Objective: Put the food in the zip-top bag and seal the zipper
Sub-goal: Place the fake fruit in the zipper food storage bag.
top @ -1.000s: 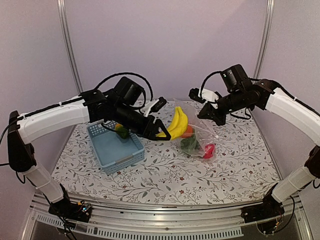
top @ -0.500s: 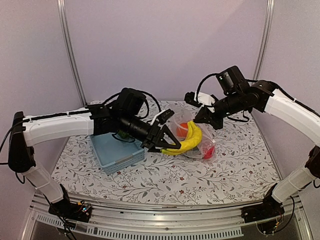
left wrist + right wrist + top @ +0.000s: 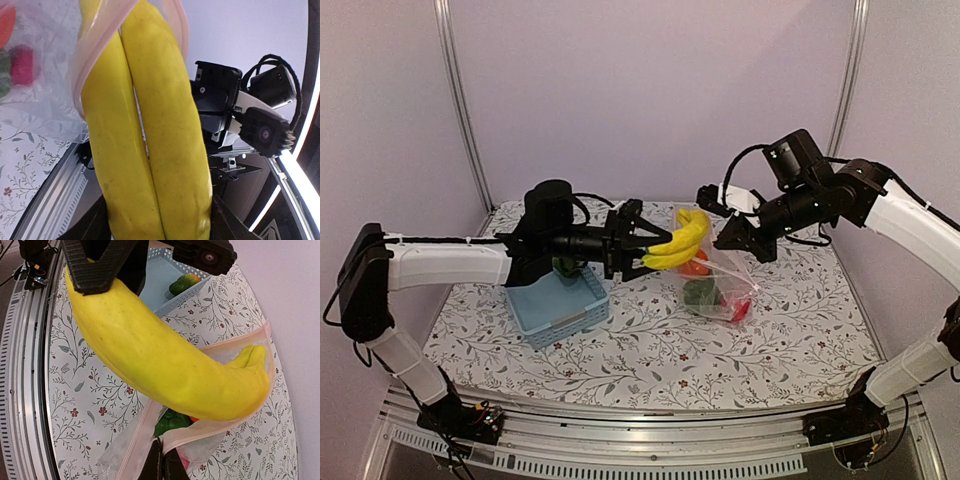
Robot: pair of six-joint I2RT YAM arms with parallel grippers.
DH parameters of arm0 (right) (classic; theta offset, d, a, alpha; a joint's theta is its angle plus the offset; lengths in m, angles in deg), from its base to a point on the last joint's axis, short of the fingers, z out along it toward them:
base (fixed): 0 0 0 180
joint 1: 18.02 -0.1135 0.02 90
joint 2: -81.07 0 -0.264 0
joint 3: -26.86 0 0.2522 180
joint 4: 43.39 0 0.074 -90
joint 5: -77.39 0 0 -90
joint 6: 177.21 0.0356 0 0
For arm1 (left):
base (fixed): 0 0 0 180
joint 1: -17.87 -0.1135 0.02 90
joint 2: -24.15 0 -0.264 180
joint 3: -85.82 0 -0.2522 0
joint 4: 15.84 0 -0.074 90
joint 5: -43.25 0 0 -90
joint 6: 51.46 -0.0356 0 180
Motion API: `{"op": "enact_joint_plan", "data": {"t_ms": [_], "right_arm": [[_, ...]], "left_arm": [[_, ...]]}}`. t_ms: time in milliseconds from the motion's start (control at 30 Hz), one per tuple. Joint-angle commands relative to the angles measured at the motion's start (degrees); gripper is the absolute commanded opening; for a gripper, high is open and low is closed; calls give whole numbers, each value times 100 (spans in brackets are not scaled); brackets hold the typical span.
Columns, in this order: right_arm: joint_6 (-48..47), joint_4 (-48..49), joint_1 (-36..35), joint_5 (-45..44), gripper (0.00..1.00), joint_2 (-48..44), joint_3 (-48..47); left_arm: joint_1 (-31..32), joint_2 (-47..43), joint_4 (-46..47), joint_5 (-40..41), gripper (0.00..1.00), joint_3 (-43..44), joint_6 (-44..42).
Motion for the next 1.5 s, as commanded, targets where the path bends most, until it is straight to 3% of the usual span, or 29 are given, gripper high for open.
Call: {"op": "enact_joint_plan", "data": {"t_ms": [0, 200, 333, 433, 500, 567, 600, 633, 900, 1100, 1200, 1367, 1467], "right_arm": [[-34, -140, -88, 97, 0, -28, -62], [214, -39, -84, -63, 0, -37, -478], [381, 113, -82, -521, 0, -18, -532], [463, 248, -74, -903, 0, 64, -485], [465, 298, -74, -915, 0, 80, -460], [472, 301, -74, -815, 0, 77, -465], [486, 298, -74, -775, 0, 73, -482], [496, 302, -74, -761, 0, 72, -489], [633, 289, 24, -519, 0, 103, -546], [743, 288, 119, -508, 0, 218, -638], [769, 296, 134, -493, 0, 254, -667], [850, 319, 241, -566, 0, 275, -761], [847, 417, 421, -869, 0, 236, -798]], "left_arm": [[161, 521, 1675, 52, 27, 399, 1177], [291, 1188, 3123, 632, 27, 75, 2674], [354, 1356, 3107, 919, 28, -39, 2877], [362, 1301, 2885, 1072, 33, -20, 2833], [357, 1215, 2596, 1230, 43, -18, 2725], [334, 1168, 2247, 1259, 71, 100, 2526], [311, 1158, 2100, 1252, 95, 215, 2432], [290, 1139, 1990, 1252, 99, 287, 2330], [113, 862, 636, 1331, 100, 1158, 944], [142, 646, 473, 1766, 99, 1197, 1001], [126, 735, -43, 1740, 100, 1572, 696], [156, 669, -1684, 2046, 100, 2511, -855], [277, 335, -3589, 3452, 100, 3317, -2951]]}}
